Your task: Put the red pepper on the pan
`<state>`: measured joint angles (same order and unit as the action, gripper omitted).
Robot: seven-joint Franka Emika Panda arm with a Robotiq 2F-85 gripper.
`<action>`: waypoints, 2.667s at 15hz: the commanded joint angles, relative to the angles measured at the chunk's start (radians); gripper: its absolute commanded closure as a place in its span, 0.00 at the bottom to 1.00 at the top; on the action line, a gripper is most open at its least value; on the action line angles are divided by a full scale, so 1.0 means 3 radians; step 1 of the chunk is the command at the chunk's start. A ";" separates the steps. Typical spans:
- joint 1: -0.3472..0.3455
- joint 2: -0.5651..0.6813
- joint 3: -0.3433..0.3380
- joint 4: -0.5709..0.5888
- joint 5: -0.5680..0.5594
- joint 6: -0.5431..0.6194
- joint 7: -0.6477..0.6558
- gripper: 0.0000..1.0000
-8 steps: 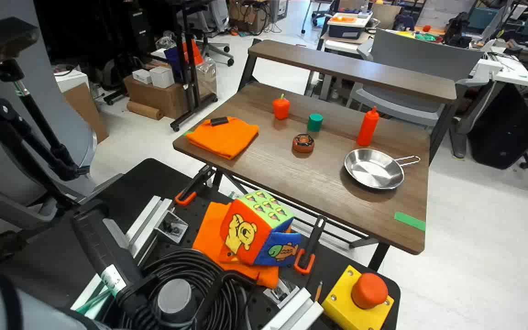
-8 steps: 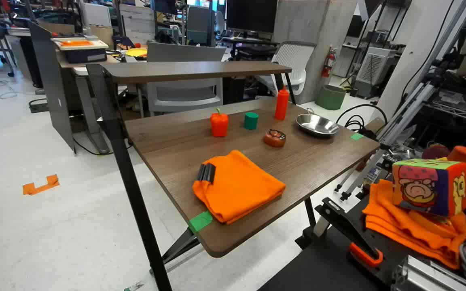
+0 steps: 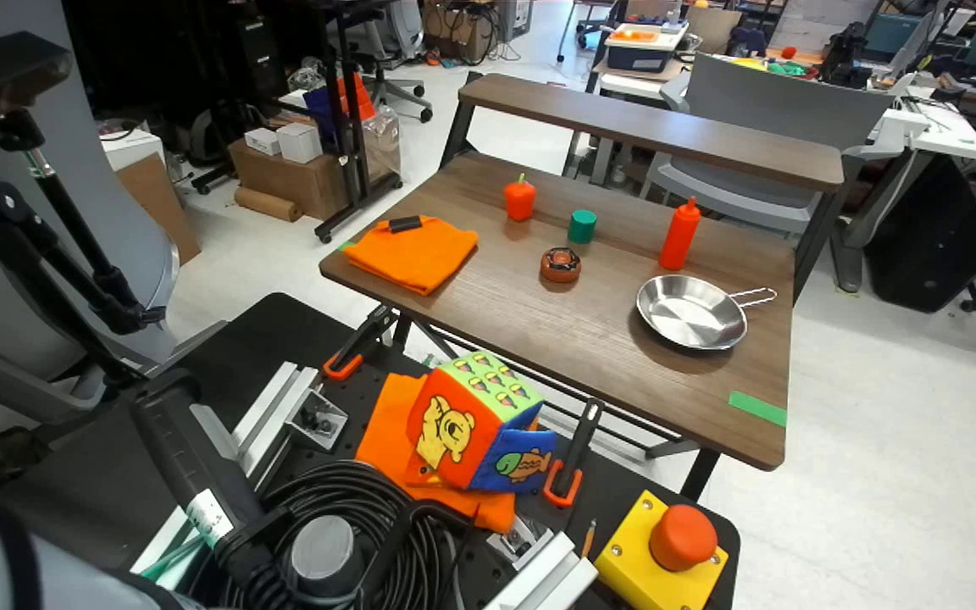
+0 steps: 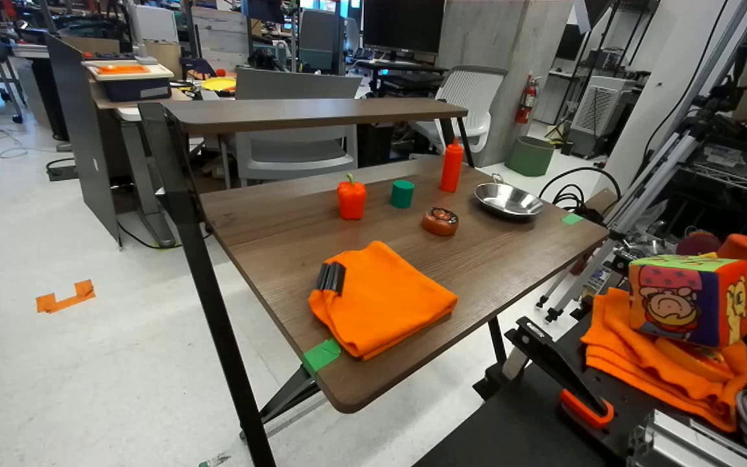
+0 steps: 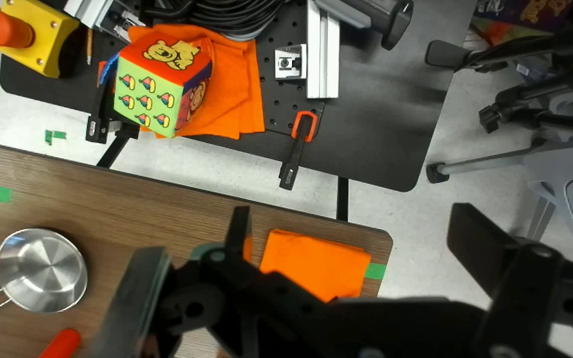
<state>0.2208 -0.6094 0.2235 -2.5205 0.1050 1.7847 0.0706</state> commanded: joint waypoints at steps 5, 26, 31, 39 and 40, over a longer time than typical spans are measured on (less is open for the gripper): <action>0.0008 0.0003 -0.0007 0.0005 -0.0004 -0.0005 0.0004 0.00; -0.0565 0.2022 -0.0258 0.1248 -0.0200 0.1244 0.0789 0.00; -0.0471 0.2802 -0.0385 0.1931 -0.0364 0.1151 0.1281 0.00; -0.0252 0.3752 -0.0577 0.2833 -0.0307 0.0944 0.1529 0.00; -0.0220 0.3864 -0.0582 0.2942 -0.0292 0.0899 0.1526 0.00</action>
<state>0.1143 0.4503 0.0736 -1.7691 0.0106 2.1248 0.5057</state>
